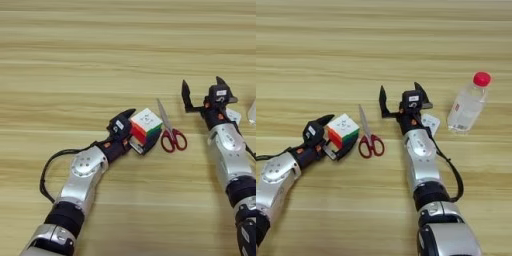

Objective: Move the objects on the table

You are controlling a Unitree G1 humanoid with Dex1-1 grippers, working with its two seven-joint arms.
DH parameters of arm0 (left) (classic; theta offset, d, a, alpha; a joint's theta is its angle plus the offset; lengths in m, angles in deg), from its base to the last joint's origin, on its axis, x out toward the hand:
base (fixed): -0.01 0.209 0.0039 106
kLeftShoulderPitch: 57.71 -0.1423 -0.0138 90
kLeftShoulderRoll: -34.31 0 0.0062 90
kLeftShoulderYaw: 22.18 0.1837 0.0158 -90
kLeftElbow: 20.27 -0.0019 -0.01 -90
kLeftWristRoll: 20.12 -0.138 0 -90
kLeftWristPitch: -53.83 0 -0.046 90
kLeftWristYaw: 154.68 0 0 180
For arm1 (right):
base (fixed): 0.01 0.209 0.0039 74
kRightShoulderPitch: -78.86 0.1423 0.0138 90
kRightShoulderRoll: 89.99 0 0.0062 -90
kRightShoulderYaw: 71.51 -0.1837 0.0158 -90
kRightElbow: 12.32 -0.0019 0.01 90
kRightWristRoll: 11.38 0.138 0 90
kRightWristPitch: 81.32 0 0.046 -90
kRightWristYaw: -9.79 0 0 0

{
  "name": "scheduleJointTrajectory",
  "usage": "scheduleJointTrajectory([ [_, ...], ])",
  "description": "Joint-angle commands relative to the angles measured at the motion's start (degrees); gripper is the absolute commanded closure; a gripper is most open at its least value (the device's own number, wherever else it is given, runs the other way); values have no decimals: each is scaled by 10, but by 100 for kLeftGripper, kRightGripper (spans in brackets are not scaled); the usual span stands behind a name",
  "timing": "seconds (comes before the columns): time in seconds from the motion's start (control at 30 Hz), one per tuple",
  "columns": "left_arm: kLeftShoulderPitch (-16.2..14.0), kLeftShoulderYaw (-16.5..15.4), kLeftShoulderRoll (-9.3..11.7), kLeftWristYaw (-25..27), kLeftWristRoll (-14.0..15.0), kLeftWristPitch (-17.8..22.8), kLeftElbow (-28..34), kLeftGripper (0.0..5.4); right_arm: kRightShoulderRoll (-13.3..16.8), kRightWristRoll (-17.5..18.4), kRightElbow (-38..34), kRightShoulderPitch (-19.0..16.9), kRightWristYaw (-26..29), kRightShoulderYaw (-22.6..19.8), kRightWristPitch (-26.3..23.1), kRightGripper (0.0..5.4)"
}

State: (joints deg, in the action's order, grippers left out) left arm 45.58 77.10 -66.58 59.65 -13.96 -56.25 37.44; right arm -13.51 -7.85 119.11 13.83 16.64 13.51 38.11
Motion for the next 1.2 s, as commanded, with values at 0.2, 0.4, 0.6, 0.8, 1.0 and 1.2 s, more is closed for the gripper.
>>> scheduleJointTrajectory([
  [0.2, 12, -1, -3, -2, -8, -9, -16, 0, 4, 0, 3, 9, 3, -1, 3, 1],
  [0.4, 12, 0, -3, 1, -8, -13, -21, 41, 4, 0, 4, 9, 3, -1, 3, 0],
  [0.6, 14, -1, -3, 0, -9, -16, -26, 94, 4, 0, 6, 10, 2, -2, 4, 0],
  [0.8, 14, -2, -4, -2, -10, -18, -28, 150, 5, 0, 5, 9, 2, -2, 3, 0],
  [1.0, 15, -18, -6, -8, 7, -21, -6, 209, 5, 0, 7, 10, 3, -2, 3, 0],
  [1.2, 16, -40, -9, -19, 21, -22, 18, 213, 6, -1, 7, 9, 3, -1, 3, 0],
])
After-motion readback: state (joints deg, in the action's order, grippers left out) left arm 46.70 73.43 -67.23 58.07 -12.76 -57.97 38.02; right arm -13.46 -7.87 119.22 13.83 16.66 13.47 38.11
